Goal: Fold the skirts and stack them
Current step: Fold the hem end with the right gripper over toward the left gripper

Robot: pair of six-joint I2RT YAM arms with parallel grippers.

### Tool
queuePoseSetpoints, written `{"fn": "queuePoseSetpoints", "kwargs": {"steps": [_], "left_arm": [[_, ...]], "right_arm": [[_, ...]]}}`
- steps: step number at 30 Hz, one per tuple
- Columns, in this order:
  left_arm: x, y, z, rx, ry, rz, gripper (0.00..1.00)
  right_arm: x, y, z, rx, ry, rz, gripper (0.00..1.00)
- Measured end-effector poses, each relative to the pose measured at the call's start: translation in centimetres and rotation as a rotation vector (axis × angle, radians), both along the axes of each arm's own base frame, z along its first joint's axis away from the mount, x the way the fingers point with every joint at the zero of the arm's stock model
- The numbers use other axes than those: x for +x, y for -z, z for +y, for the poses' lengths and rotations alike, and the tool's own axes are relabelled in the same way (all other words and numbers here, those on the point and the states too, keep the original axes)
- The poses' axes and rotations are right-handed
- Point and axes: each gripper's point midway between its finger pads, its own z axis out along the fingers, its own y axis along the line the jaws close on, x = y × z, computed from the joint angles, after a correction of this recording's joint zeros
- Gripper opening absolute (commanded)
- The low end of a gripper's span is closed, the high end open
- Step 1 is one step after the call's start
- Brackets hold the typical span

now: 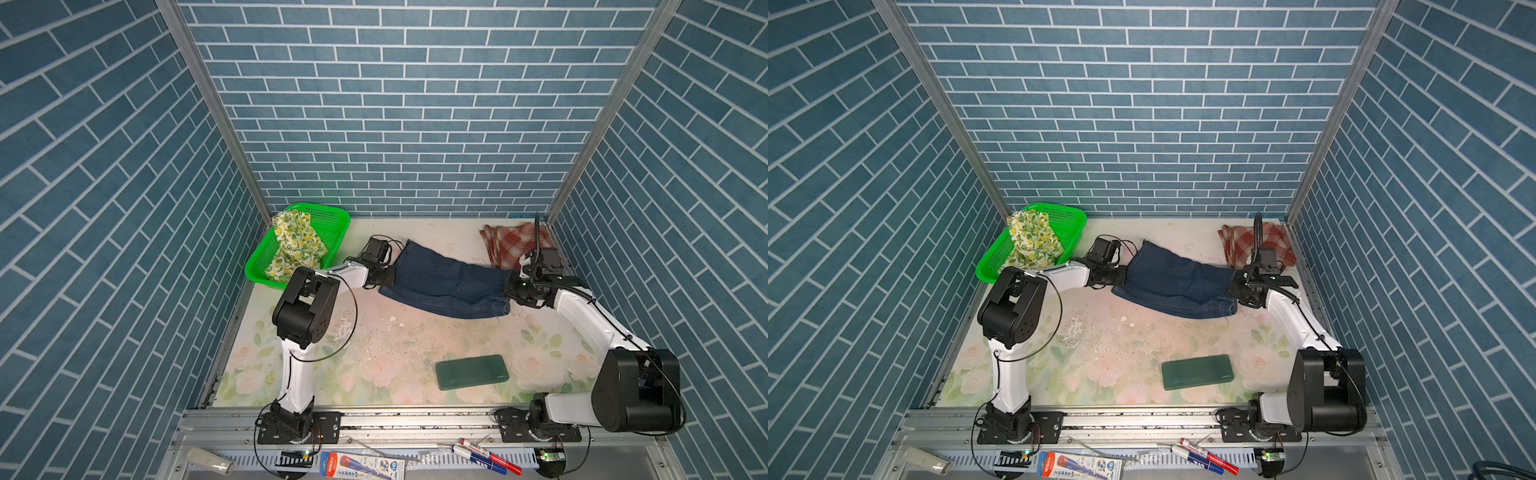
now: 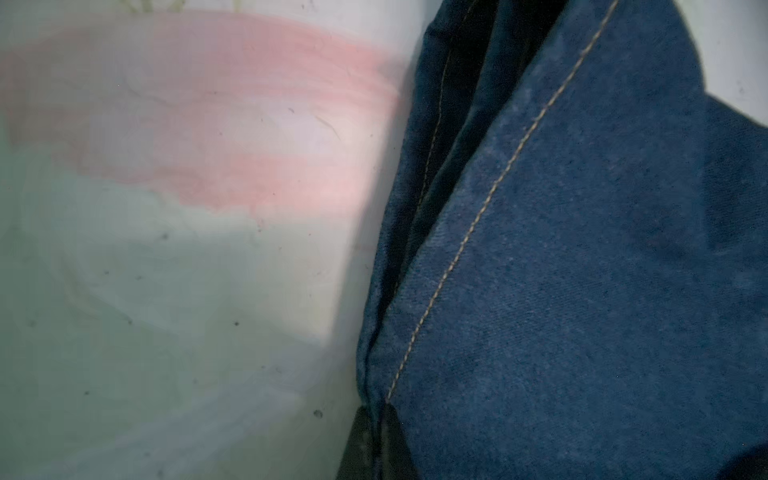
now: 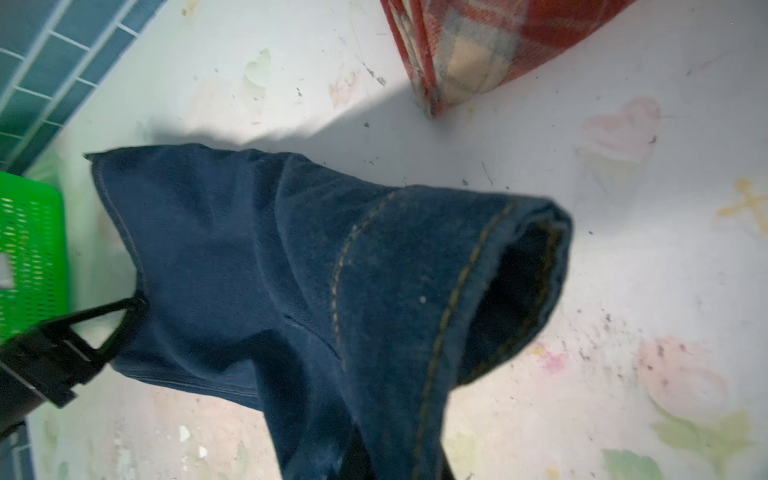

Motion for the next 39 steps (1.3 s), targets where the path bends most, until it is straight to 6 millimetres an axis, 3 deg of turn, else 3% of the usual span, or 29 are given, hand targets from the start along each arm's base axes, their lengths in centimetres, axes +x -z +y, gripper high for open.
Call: {"fn": "queuePoseSetpoints", "kwargs": {"steps": [6, 18, 25, 35, 39], "left_arm": [[-4.2, 0.0, 0.3, -0.037, -0.035, 0.022, 0.00], [-7.5, 0.0, -0.1, -0.116, -0.093, 0.011, 0.00], [-8.0, 0.1, -0.1, -0.160, -0.120, -0.007, 0.00], [-8.0, 0.2, 0.0, -0.203, -0.152, -0.019, 0.00], [-8.0, 0.2, -0.1, -0.217, -0.161, -0.021, 0.00]], "right_arm": [[0.5, -0.9, 2.1, -0.122, -0.094, -0.002, 0.00], [1.9, -1.8, 9.8, -0.175, -0.267, -0.016, 0.00], [2.5, -0.8, 15.3, -0.111, -0.324, 0.001, 0.00], [3.1, 1.2, 24.5, 0.055, -0.400, 0.037, 0.00], [3.0, 2.3, 26.9, 0.083, -0.426, 0.062, 0.00]]}}
